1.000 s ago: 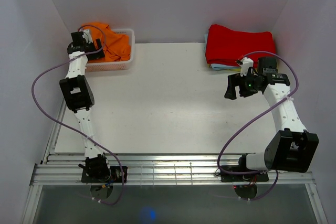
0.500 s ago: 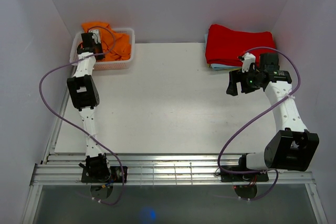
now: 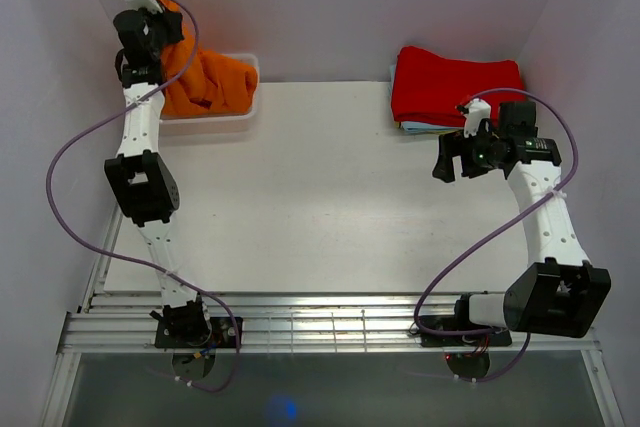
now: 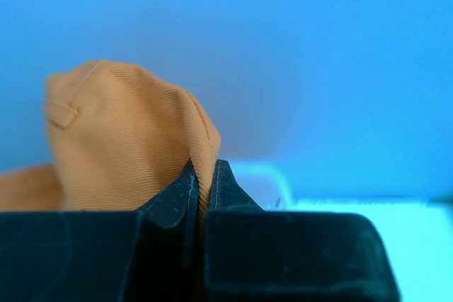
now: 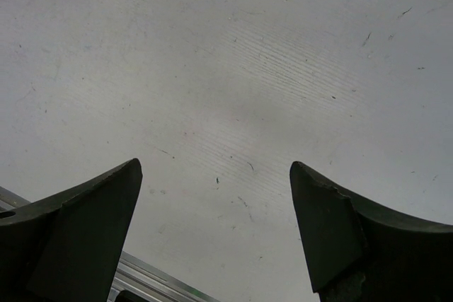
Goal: Fold and stack the trousers
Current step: Grab the trousers from the pile, then move the trousers to the center of the board
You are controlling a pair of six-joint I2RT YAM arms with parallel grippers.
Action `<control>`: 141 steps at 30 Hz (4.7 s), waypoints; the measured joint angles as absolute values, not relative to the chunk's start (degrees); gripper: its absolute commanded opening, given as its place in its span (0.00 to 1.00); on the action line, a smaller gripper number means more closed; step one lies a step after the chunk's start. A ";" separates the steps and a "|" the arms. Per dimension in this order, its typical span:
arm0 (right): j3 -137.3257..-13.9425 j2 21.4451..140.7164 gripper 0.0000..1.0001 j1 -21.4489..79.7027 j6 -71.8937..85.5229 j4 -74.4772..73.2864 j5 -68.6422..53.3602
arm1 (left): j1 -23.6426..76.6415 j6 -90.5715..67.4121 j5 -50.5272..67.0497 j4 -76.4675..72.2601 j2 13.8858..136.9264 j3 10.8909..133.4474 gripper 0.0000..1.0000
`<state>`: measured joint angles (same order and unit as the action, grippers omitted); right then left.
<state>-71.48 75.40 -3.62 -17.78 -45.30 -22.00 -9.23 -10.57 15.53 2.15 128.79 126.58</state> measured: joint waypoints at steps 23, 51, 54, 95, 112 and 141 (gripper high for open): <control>-71.46 72.69 0.90 -3.62 -17.76 -45.28 -22.37 | -3.95 -11.40 19.70 -32.67 119.07 139.79 0.00; -76.31 77.69 0.90 6.04 -18.55 -46.54 -28.80 | 10.09 -5.28 44.38 12.25 86.15 86.11 0.98; -77.95 86.26 0.90 22.33 -20.05 -43.35 -19.99 | -5.61 -3.42 38.00 20.93 87.90 89.30 0.98; -54.70 66.94 0.08 19.25 -48.97 -33.50 12.91 | -11.70 51.16 14.31 56.73 129.12 117.86 0.00; -46.46 58.83 0.08 18.37 -53.12 -34.61 11.40 | -14.87 43.97 23.86 52.27 126.02 116.66 0.82; -33.45 45.98 0.08 10.72 -65.12 -30.87 9.96 | 18.63 60.62 27.75 40.32 112.01 106.76 0.95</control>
<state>-33.45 45.98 10.72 -65.12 -30.87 9.96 18.63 60.62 27.75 40.32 112.01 106.76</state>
